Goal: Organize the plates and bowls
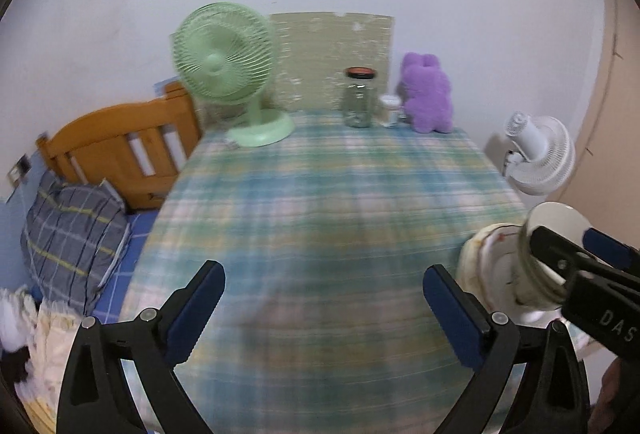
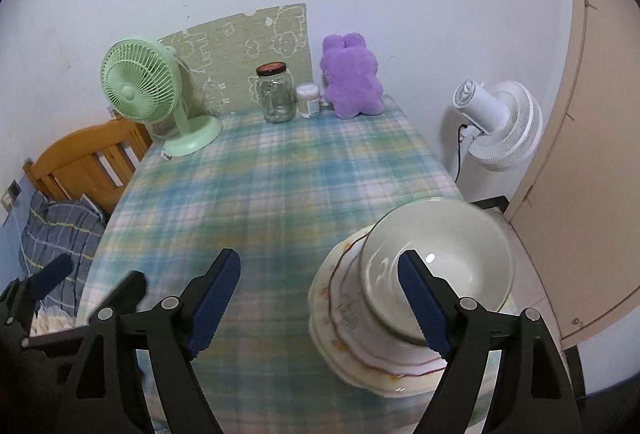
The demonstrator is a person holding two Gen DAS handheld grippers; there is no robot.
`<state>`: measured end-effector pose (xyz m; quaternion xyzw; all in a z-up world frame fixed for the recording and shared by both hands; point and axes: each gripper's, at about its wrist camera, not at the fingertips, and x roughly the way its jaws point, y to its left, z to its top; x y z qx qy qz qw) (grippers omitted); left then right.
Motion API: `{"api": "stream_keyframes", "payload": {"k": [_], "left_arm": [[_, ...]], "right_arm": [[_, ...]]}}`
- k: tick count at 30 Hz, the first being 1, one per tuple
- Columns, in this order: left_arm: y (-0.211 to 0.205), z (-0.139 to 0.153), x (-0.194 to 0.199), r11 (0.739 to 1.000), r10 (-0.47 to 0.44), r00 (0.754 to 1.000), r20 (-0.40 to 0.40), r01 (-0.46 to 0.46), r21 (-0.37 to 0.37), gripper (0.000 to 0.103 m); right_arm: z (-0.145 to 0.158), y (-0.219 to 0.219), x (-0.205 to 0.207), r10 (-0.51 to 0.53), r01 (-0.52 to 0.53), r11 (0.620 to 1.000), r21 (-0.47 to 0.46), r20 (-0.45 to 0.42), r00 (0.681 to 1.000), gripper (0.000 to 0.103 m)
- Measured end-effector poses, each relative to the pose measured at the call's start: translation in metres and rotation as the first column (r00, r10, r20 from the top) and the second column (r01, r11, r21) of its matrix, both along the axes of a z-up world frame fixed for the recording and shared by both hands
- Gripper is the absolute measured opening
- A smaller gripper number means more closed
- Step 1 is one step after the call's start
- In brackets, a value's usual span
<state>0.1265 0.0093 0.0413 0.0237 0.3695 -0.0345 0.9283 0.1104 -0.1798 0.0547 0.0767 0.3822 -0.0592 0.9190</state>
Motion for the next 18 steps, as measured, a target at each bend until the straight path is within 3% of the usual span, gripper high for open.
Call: {"api": "stream_keyframes", "payload": {"k": [10,18], "left_arm": [[0.019,-0.023,-0.046,0.999,0.031,0.996,0.083,-0.029,-0.018,0.100],[0.019,-0.032,-0.074,0.999,0.022,0.996,0.089,-0.019,-0.030,0.100]], "right_arm": [[-0.029,0.022,-0.046,0.043,-0.040,0.998,-0.038,0.092,0.995,0.084],[-0.045,0.030,-0.081,0.038,-0.033,0.998,-0.047,0.121,0.992,0.086]]}}
